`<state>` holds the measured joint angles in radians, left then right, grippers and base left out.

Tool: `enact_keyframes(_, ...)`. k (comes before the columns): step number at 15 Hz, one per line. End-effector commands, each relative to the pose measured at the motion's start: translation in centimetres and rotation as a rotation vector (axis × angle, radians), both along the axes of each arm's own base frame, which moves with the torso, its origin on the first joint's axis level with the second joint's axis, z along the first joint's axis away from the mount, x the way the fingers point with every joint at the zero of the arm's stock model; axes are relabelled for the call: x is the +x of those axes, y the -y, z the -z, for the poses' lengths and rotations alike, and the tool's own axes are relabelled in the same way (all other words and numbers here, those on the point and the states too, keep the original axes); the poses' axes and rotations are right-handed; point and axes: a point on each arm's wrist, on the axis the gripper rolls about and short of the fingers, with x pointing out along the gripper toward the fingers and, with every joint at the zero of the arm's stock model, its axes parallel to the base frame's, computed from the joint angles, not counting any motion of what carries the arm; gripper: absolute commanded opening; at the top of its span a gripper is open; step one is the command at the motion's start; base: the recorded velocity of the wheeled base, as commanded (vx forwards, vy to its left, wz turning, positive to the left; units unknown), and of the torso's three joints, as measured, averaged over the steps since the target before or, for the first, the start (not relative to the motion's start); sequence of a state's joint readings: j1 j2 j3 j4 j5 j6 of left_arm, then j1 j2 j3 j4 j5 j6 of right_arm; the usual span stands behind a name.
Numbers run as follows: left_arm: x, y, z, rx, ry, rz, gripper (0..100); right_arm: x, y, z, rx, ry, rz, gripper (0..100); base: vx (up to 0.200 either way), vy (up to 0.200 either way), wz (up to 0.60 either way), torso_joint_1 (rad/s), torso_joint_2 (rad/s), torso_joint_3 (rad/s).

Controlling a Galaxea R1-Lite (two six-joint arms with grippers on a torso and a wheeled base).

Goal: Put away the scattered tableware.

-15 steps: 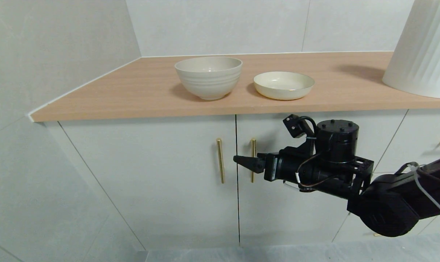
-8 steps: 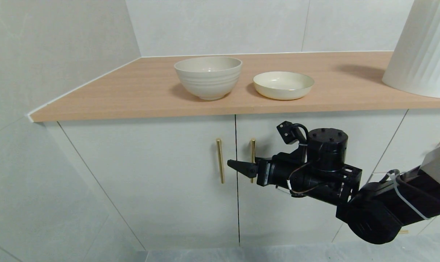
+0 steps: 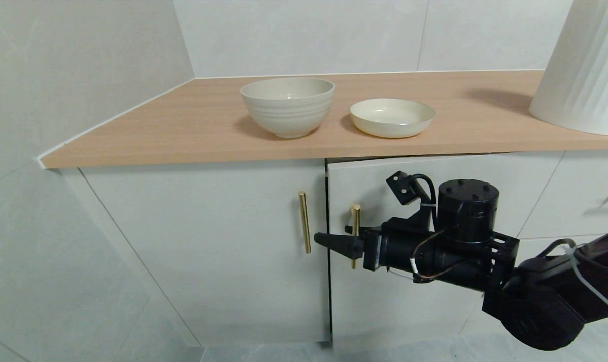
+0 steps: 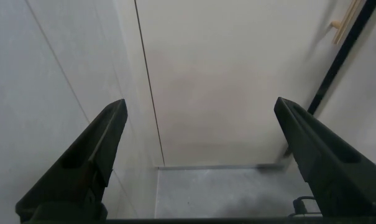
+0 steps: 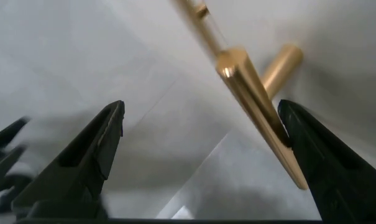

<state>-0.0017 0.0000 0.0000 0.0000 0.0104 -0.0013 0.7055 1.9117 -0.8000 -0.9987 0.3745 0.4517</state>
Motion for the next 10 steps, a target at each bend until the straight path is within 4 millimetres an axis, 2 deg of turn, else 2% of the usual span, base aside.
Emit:
enact_keyframes(1,0.0,0.0,0.0,0.0,0.0,0.0,100,-1.4,1.1,-1.3,0.021,0.02,-0.038,100,0.0,0.0,0.0,0.0,0.0,0.0)
enact_keyframes(4,0.0,0.0,0.0,0.0,0.0,0.0,100,-4.5,3.0,-1.4,0.009,-0.001,-0.135,100,0.0,0.0,0.0,0.0,0.0,0.0)
enact_keyframes(6,0.0,0.0,0.0,0.0,0.0,0.0,100,-5.7,4.0,-1.6,0.011,-0.002,-0.158,100,0.0,0.0,0.0,0.0,0.0,0.0)
enact_keyframes(10,0.0,0.0,0.0,0.001,0.0,0.0,100,-6.5,4.7,-2.0,0.02,0.007,-0.187,100,0.0,0.0,0.0,0.0,0.0,0.0)
